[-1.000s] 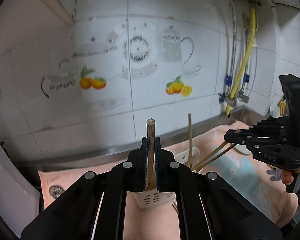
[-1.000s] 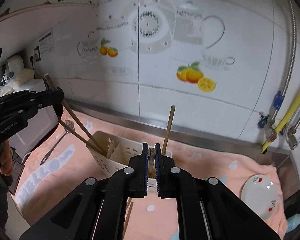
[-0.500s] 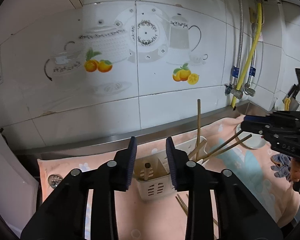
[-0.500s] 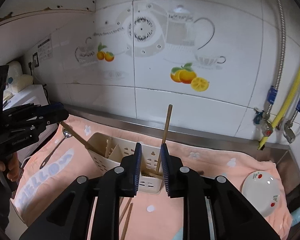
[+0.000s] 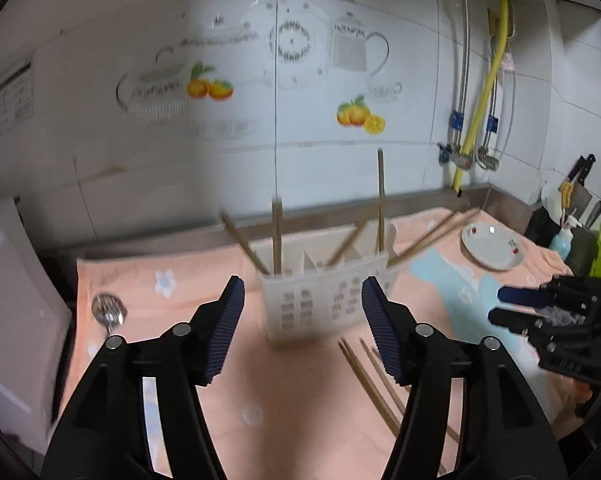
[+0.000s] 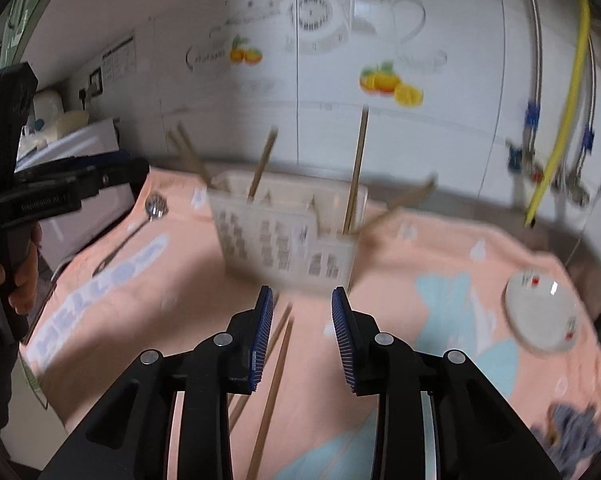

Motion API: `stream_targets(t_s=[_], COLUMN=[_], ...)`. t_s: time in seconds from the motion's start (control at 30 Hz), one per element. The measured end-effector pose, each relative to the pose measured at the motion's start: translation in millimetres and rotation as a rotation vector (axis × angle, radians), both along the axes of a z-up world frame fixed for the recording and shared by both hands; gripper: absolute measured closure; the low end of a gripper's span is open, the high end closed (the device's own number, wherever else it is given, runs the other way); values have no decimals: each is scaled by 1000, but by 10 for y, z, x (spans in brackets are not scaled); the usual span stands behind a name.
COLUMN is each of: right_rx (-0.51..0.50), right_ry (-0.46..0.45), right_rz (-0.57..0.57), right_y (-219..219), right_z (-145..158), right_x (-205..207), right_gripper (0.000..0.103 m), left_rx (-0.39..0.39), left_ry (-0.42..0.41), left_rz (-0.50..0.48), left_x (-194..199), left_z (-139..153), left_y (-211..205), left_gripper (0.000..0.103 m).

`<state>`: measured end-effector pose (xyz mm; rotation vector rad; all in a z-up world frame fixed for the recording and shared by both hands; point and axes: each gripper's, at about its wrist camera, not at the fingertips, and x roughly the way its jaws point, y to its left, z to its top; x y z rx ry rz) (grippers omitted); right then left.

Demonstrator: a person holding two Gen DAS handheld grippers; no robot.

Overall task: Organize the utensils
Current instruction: 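Move both tools to the loose chopsticks and close each on one chopstick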

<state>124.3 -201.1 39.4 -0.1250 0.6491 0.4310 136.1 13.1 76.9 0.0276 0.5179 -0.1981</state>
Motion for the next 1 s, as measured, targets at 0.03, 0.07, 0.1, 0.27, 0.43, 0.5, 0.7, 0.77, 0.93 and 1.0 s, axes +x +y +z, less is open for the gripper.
stream_targets(t_s=[0.03, 0.07, 0.1, 0.27, 0.43, 0.5, 0.7, 0.77, 0.93, 1.0], right_rx=[-1, -1, 1, -4, -9, -5, -11, -5, 10, 7], right_ry=[12, 24, 41, 95, 149, 174, 204, 220, 241, 246], right_rz=[-2, -4, -5, -15, -17, -15, -25, -27, -37, -37], right_y=[-4, -9, -12, 5, 51, 69, 95, 92, 88, 98], right_z=[-78, -150, -238, -611, -936, -1054, -1234, -1283, -1359, -1379], right_x=[-46, -87, -139, -400, -606, -670, -766, -764, -772, -778], right_gripper=[73, 73, 73, 73, 74, 76, 81, 83, 88, 90], left_rx=[-2, 1, 7, -12, -34, -35, -34, -40, -41, -40], left_ry=[9, 20, 28, 75, 120, 136, 158, 172, 203, 215], left_rz=[0, 4, 10, 22, 33, 37, 55, 56, 43, 35], left_x=[-33, -72, -103, -237, -308, -342, -416, -441, -482, -496], left_z=[-59, -133, -193, -459, -678, -760, -895, -949, -1075, -1125], left_y=[-1, -3, -6, 5, 13, 4, -2, -7, -83, -119], left_gripper=[41, 39, 36, 32, 32, 32, 32, 32, 32, 32])
